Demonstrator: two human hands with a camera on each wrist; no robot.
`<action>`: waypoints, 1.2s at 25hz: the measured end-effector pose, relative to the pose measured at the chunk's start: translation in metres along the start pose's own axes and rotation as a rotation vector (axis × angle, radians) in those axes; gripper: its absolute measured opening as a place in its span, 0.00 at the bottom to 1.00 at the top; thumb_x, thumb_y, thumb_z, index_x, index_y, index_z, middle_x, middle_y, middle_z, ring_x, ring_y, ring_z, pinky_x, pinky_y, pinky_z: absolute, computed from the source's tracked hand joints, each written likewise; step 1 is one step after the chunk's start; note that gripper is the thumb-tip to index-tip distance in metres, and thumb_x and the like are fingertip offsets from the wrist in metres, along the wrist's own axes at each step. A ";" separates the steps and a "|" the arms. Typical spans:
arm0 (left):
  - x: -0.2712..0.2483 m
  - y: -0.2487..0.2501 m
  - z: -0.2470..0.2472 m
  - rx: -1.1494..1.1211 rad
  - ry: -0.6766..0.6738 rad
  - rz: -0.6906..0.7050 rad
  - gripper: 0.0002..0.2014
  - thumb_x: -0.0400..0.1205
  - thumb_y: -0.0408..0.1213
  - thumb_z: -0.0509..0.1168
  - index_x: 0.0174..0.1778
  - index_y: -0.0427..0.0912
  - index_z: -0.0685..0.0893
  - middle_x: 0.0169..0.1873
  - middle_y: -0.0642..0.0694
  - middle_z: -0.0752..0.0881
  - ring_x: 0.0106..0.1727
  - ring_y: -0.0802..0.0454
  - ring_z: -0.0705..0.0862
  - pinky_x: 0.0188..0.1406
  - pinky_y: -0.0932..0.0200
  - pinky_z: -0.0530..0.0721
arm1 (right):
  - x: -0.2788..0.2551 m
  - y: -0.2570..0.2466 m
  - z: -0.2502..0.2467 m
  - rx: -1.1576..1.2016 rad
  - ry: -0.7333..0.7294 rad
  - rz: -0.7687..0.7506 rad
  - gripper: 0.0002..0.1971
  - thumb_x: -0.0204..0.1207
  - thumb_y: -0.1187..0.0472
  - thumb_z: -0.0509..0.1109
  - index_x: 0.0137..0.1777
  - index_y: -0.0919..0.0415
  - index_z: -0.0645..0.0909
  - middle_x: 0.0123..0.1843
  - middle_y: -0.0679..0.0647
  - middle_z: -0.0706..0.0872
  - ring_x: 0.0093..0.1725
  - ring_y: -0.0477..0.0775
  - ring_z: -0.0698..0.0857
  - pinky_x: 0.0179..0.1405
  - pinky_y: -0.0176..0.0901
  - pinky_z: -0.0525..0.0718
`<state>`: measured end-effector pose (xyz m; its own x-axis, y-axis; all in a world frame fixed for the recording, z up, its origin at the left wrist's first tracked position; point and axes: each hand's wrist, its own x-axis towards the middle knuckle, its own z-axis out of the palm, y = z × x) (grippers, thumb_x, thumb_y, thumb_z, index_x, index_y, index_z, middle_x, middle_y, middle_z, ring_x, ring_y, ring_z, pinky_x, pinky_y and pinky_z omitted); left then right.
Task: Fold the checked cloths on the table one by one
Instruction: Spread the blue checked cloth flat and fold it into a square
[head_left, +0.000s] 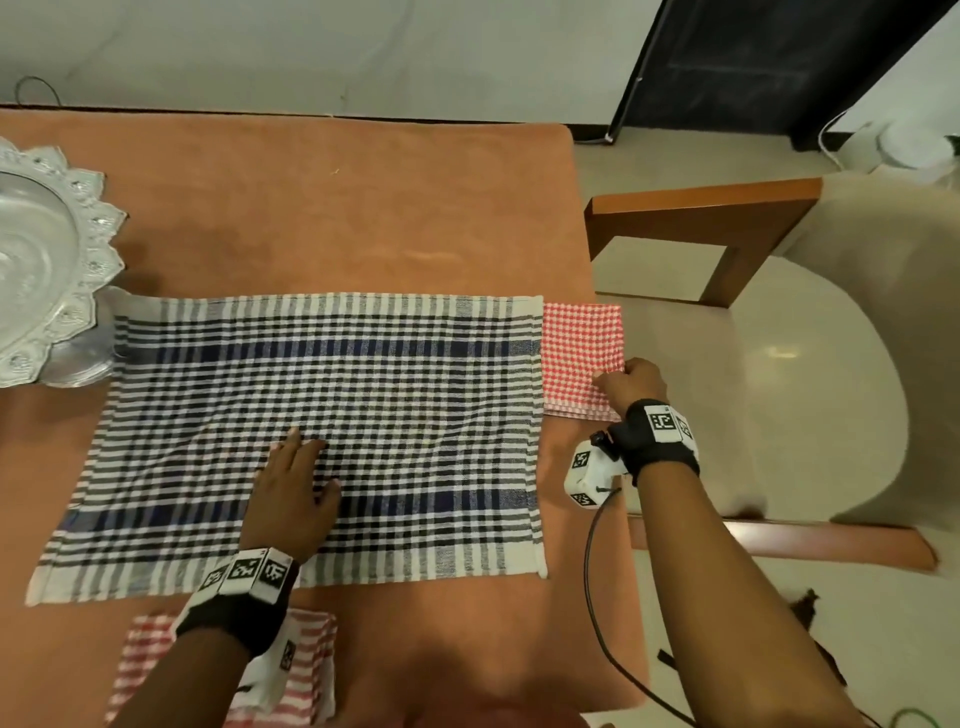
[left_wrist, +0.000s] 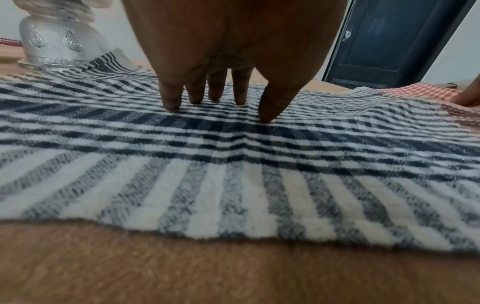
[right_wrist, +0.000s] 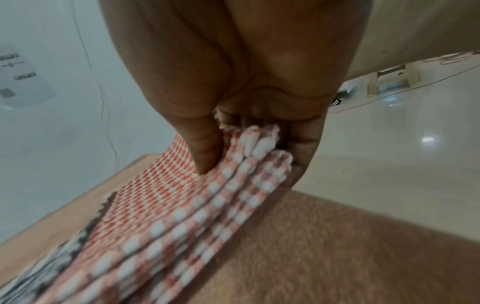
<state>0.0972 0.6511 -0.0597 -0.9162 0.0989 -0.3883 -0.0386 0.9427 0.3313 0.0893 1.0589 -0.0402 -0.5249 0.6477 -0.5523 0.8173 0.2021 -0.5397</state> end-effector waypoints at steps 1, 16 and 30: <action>0.000 0.001 0.000 0.004 0.008 0.000 0.29 0.82 0.43 0.66 0.79 0.43 0.68 0.83 0.40 0.59 0.84 0.40 0.54 0.79 0.38 0.61 | 0.001 0.003 -0.003 0.019 0.014 0.004 0.12 0.75 0.62 0.68 0.57 0.65 0.80 0.57 0.63 0.85 0.47 0.61 0.81 0.48 0.47 0.79; -0.029 0.048 0.010 0.176 0.129 0.167 0.29 0.75 0.40 0.72 0.73 0.43 0.75 0.77 0.34 0.69 0.78 0.32 0.65 0.75 0.34 0.62 | 0.032 -0.079 -0.018 0.320 0.036 -0.318 0.19 0.81 0.64 0.66 0.70 0.67 0.70 0.66 0.61 0.80 0.56 0.54 0.80 0.52 0.44 0.77; -0.077 0.133 0.102 0.394 0.000 0.980 0.11 0.74 0.40 0.61 0.28 0.50 0.84 0.26 0.52 0.83 0.24 0.54 0.80 0.20 0.64 0.78 | 0.095 -0.136 0.007 0.114 0.017 -0.241 0.20 0.82 0.60 0.66 0.72 0.64 0.69 0.70 0.62 0.79 0.67 0.63 0.80 0.59 0.48 0.76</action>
<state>0.2029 0.8018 -0.0735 -0.4766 0.8732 -0.1022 0.8505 0.4873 0.1977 -0.0730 1.0879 -0.0235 -0.6960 0.6035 -0.3891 0.6367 0.2683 -0.7229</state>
